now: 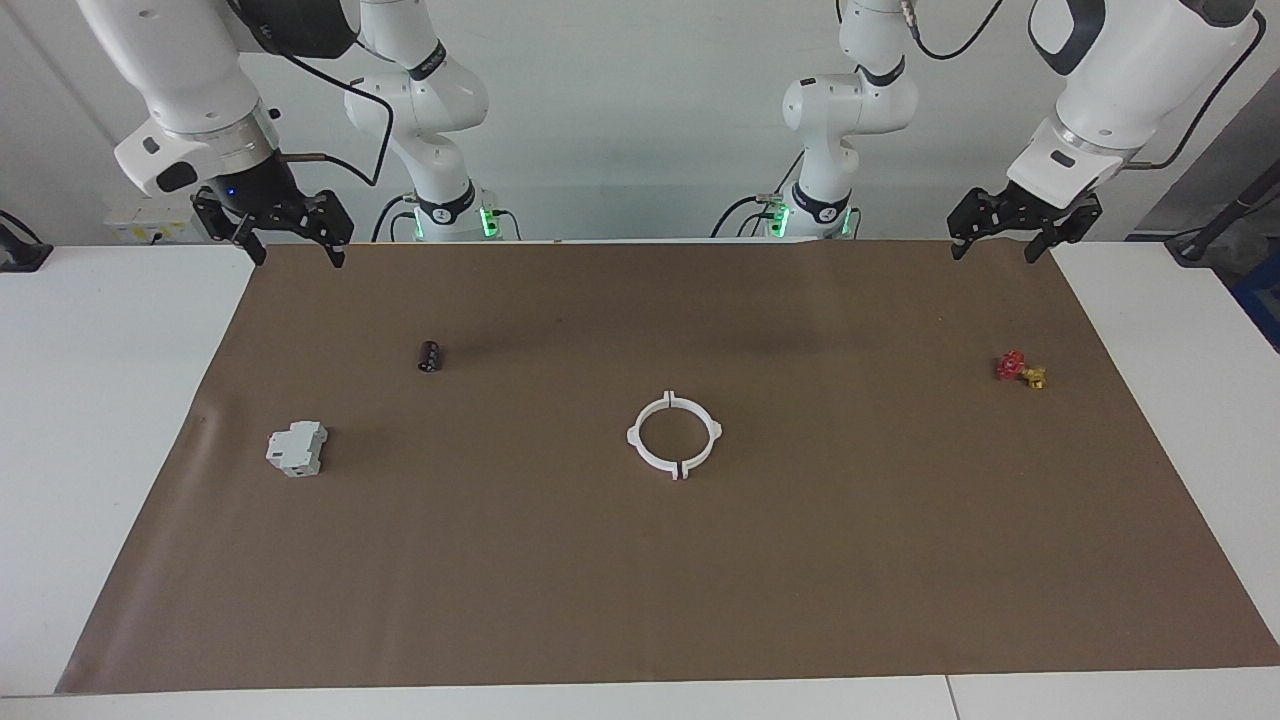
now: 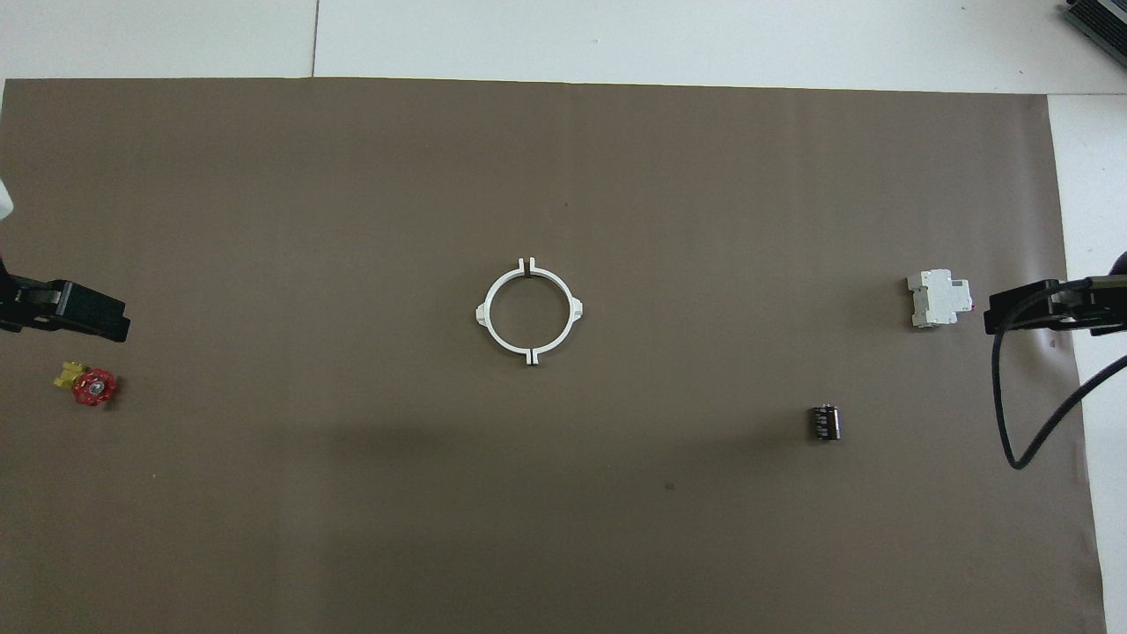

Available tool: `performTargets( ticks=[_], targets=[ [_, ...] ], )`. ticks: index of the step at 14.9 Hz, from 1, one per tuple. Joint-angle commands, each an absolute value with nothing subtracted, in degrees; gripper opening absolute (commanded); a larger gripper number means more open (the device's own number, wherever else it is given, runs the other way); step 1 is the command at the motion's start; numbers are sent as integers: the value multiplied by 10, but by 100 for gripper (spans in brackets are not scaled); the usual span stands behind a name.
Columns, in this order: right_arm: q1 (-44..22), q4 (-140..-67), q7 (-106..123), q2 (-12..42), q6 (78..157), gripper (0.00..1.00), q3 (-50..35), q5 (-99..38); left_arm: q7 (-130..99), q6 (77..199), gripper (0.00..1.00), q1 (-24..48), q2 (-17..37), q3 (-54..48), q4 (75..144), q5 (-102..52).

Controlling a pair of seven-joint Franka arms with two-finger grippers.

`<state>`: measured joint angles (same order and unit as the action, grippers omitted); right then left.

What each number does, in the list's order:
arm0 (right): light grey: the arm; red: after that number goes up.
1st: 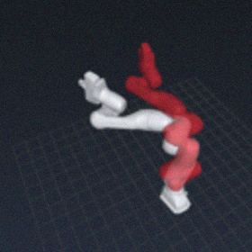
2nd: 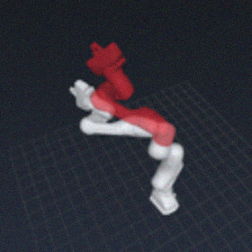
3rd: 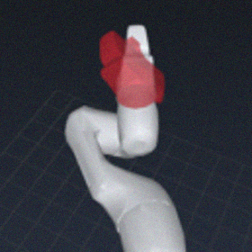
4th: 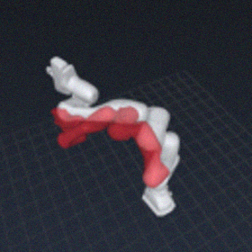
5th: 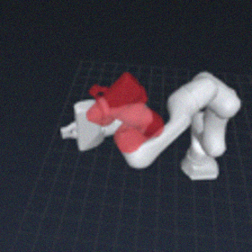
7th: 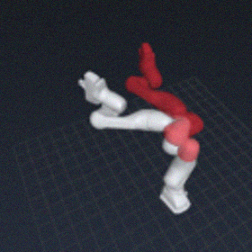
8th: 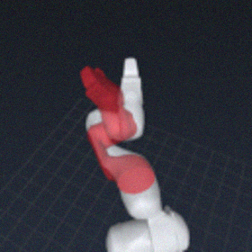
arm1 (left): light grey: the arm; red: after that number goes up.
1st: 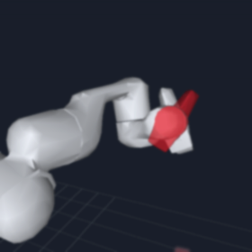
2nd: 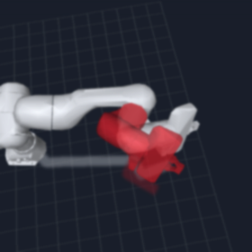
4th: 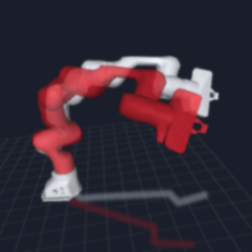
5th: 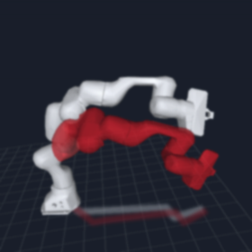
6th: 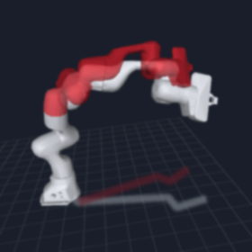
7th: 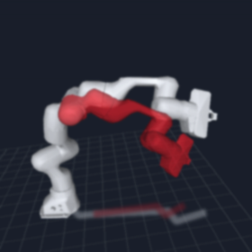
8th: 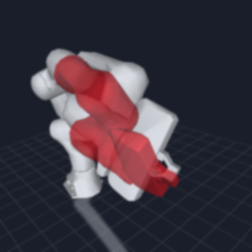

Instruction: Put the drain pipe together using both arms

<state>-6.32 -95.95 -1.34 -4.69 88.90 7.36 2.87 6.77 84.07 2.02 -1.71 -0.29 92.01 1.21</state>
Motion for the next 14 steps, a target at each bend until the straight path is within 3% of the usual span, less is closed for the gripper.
performTargets(
  ticks=[1, 14],
  targets=[
    [-56, -964, -1, -56, 886, 100, 71, 25, 58, 840, 100, 30, -18, 4, 925, 14],
    [-57, -965, -1, -56, 886, 100, 71, 25, 51, 840, 100, 31, -18, 4, 924, 14]
  ],
)
